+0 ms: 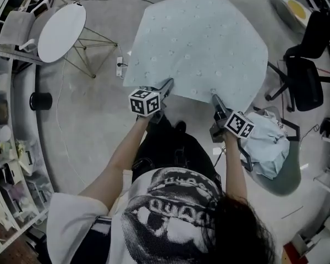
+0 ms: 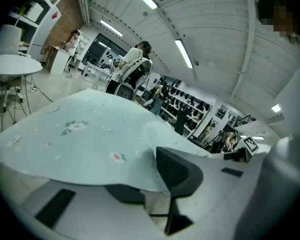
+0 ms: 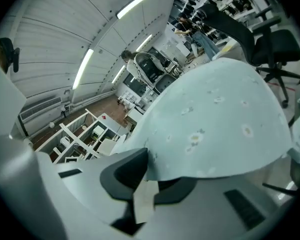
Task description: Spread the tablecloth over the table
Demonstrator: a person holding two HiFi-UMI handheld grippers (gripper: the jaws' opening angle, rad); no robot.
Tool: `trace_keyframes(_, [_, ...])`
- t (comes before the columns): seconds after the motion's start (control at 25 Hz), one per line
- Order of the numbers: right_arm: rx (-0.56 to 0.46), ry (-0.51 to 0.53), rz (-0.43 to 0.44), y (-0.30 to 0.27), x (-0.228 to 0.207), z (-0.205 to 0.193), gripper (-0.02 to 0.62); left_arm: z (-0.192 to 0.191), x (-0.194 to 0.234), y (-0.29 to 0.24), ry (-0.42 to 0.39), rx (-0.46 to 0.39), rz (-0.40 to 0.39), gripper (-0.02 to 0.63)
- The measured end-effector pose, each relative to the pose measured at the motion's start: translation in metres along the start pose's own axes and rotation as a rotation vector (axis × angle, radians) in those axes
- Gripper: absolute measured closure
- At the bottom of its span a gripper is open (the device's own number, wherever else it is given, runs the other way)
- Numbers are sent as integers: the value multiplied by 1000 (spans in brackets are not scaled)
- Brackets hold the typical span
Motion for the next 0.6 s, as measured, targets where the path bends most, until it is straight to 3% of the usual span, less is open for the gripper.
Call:
trace_keyframes(0.32, [29,-121,0,-22,-31,-30,557,-32,21,-16,9,97,85,535])
trace_keyframes(0.6, [37,-132,14,-24,-38,-44,537,-38,20,-14,-3,82,135,518])
Point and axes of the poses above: the fingertips, and each gripper's own axes: y backward along the fingers, x to its left, z out of its top, the point moved 3 cm from there along y, backward along the fingers, and after that the axes turned 13 degrees about x, right-handed, at the moved point
